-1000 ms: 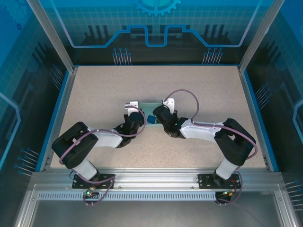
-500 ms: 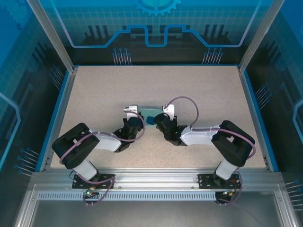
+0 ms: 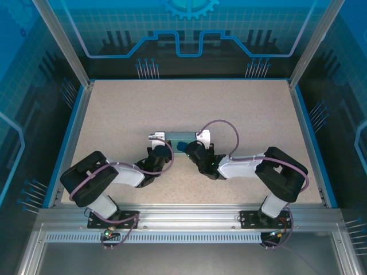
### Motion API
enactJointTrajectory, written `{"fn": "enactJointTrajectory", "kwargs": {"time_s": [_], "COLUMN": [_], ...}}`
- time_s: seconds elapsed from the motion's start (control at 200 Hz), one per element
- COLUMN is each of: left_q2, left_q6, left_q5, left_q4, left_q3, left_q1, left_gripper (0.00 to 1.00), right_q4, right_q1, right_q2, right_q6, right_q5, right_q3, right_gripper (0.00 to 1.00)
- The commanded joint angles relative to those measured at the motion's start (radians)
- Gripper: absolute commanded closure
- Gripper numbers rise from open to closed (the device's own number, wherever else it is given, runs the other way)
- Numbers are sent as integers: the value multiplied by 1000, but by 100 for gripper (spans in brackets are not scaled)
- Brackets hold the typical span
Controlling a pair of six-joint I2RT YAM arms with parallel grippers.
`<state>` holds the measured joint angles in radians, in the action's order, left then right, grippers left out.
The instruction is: Fold the paper box
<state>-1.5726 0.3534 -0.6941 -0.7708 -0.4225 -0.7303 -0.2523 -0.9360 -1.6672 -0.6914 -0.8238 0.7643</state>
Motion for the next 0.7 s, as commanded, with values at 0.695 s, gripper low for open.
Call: {"fn": "enactJointTrajectory", "kwargs": {"time_s": [0.695], "left_q2": [268], "left_q6": [93], "left_q5": [152], "left_q4": [309], "left_q3": [68], "left_q1": [4], "left_gripper": [45], "right_q4": [82], "right_q1": [-15], "right_q2": [-5], "right_q6": [25], "right_q5": [-53], "right_q3": [10], "right_gripper": [100]}}
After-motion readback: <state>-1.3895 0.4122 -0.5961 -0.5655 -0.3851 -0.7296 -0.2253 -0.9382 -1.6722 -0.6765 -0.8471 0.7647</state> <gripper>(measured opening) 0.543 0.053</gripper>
